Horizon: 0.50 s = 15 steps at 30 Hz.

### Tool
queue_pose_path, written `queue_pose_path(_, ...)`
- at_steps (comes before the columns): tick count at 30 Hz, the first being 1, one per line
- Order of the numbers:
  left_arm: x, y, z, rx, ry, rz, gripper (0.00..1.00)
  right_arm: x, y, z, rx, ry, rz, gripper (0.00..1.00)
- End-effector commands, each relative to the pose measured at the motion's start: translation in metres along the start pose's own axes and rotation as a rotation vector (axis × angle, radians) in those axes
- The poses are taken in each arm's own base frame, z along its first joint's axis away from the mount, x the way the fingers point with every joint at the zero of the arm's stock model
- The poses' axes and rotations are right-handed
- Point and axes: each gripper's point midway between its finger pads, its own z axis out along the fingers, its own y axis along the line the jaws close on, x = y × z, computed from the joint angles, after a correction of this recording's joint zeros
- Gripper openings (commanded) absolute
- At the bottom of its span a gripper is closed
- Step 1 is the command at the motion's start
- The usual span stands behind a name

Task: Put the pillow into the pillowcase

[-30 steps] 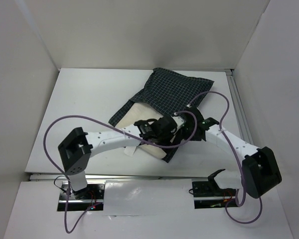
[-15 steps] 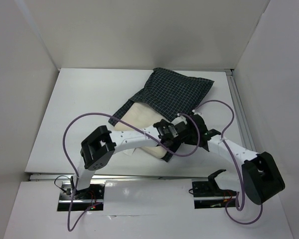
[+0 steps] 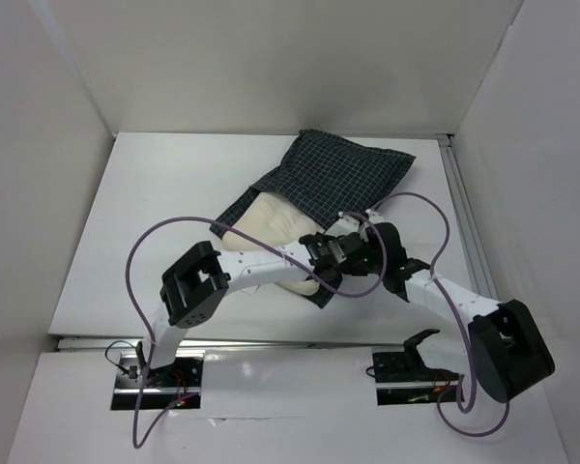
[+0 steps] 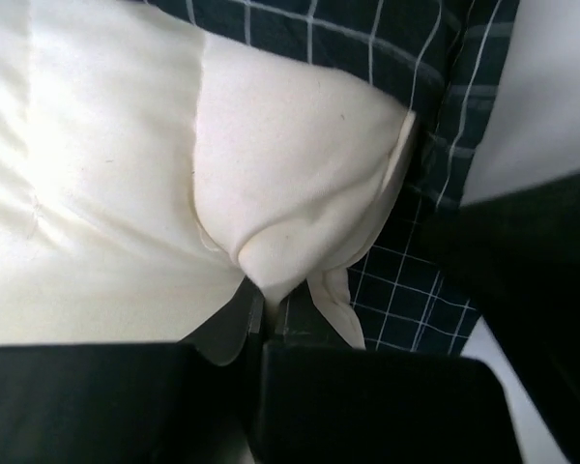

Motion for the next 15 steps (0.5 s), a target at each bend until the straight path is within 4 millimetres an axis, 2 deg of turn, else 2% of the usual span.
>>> queue_pose_path(1, -0.072, 0.021, 0.001, 0.083, -0.156, -0.174, 0.00, -0.028, 0.060, -0.026, -0.272, -0.081, -0.149, 0.00)
queue_pose_path(4, -0.102, 0.028, 0.004, 0.096, -0.190, -0.220, 0.00, -0.030, 0.082, -0.053, -0.389, -0.085, -0.240, 0.00)
queue_pose_path(5, -0.123, 0.032, 0.000, 0.101, -0.227, -0.229, 0.00, -0.032, 0.086, -0.058, -0.405, -0.093, -0.274, 0.00)
queue_pose_path(7, -0.137, 0.020, -0.001, 0.143, -0.248, -0.232, 0.00, -0.034, 0.094, -0.067, -0.440, -0.092, -0.283, 0.00)
queue_pose_path(8, -0.156, 0.021, -0.008, 0.179, -0.284, -0.253, 0.00, -0.029, 0.103, -0.074, -0.500, -0.075, -0.307, 0.00)
queue_pose_path(10, -0.167, 0.014, -0.012, 0.214, -0.305, -0.265, 0.00, -0.027, 0.118, -0.085, -0.602, -0.072, -0.335, 0.00)
queue_pose_path(11, -0.169, 0.014, -0.003, 0.214, -0.298, -0.269, 0.00, -0.020, 0.131, -0.097, -0.708, -0.049, -0.377, 0.00)
queue_pose_path(12, -0.179, 0.007, -0.009, 0.255, -0.316, -0.292, 0.00, -0.011, 0.137, -0.101, -0.783, -0.018, -0.404, 0.00)
queue_pose_path(15, -0.192, 0.001, -0.010, 0.302, -0.324, -0.336, 0.00, 0.003, 0.144, -0.109, -0.899, 0.037, -0.491, 0.00)
